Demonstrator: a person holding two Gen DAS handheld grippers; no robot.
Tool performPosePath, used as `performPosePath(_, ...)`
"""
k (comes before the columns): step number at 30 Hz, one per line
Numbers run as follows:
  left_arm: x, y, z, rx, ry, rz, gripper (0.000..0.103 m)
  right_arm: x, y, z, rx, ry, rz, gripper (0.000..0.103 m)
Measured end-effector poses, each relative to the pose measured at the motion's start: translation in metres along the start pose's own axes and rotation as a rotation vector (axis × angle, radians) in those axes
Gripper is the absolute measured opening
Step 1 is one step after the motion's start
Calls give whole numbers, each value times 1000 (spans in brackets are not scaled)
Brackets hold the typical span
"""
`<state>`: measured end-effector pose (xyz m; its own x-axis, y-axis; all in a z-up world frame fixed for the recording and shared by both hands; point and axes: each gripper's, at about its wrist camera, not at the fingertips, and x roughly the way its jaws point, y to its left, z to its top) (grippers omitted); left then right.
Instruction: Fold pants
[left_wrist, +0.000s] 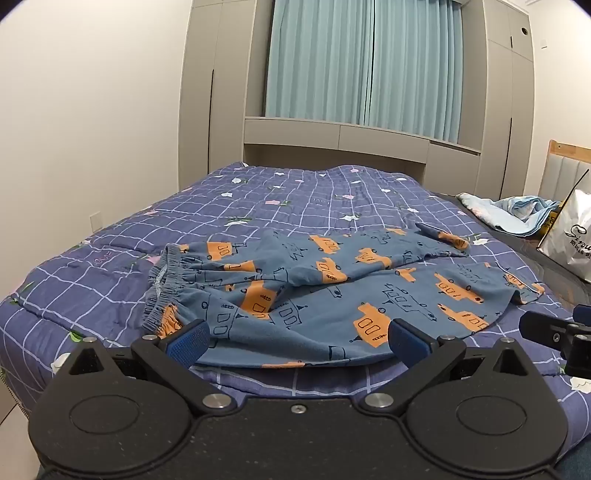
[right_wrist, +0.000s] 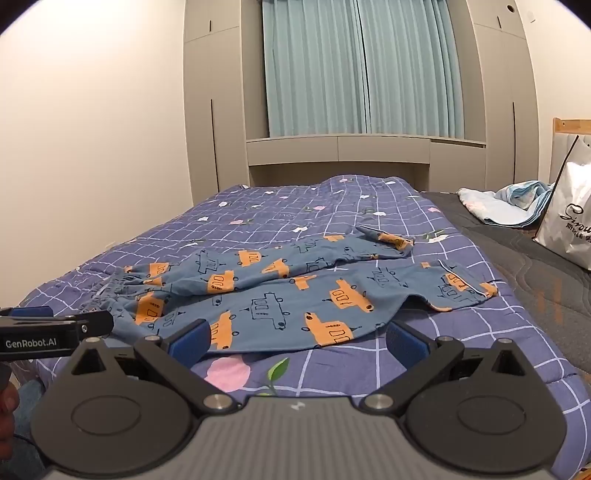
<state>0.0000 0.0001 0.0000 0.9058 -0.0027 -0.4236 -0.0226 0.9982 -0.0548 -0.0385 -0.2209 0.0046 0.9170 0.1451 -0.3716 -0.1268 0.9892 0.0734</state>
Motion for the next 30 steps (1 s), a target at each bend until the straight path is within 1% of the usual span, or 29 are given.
performPosePath(30,0,0,0,4,1,2,103,-1,0,-3,18,4,4,103)
